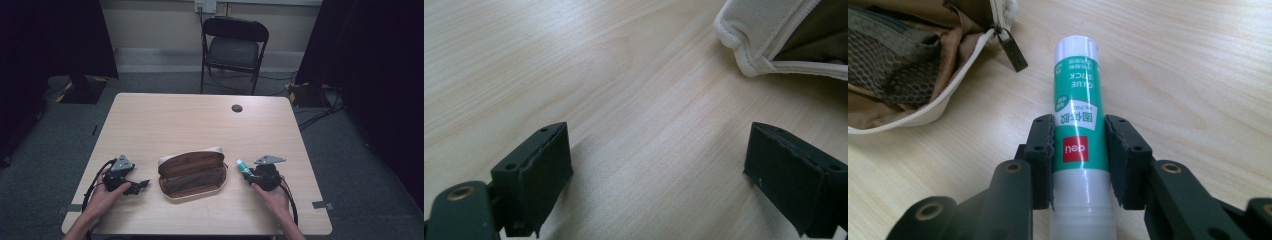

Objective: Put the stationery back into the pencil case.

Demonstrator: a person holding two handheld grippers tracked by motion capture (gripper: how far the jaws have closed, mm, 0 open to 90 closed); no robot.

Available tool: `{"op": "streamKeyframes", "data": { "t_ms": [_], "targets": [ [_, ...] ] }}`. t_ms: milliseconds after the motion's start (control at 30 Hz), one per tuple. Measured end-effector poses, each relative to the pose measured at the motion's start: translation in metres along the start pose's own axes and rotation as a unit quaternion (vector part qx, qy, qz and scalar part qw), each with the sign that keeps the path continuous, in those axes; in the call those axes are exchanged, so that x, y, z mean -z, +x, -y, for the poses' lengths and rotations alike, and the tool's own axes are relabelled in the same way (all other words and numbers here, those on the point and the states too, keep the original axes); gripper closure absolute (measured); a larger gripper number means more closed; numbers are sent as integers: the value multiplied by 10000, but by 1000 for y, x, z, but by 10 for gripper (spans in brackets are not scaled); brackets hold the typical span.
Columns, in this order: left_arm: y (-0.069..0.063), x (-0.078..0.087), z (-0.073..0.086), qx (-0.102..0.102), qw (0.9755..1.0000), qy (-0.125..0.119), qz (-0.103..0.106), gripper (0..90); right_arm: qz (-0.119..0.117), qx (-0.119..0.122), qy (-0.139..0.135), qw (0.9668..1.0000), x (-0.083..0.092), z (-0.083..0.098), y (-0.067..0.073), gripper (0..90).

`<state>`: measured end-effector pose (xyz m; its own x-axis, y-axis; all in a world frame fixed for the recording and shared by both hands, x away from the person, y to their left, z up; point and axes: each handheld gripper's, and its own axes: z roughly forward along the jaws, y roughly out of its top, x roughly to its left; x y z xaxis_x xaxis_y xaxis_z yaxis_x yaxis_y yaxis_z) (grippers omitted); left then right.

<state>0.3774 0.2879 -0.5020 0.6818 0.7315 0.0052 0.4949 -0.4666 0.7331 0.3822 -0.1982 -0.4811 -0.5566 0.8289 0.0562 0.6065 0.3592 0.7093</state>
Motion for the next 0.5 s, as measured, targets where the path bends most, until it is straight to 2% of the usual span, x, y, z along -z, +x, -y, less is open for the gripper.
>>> {"op": "streamKeyframes", "data": {
  "t_ms": [200, 267, 300, 333, 400, 500],
  "targets": [
    [0, -1, 0, 36, 10000, -6, 0, 103, -45, -37, -82, 9999, 5, -1, -1, 660],
    [0, -2, -1, 79, 10000, -9, -14, 89, -77, -77, -204, 9997, 11, -3, -1, 660],
    [1, -2, -2, 14, 10000, 26, -38, 84, -77, -77, -204, 9997, 11, -3, -1, 660],
    [0, -3, -2, 99, 9999, 9, -22, 84, -81, -92, -239, 9996, 13, -3, -1, 660],
    [0, -2, -2, 81, 10000, 21, -24, 83, -111, -106, -316, 9994, 18, -4, -1, 660],
    [0, -3, -2, 81, 10000, 23, -23, 83, -126, 12, -348, 9993, 24, -5, 0, 660]
  ]
}}
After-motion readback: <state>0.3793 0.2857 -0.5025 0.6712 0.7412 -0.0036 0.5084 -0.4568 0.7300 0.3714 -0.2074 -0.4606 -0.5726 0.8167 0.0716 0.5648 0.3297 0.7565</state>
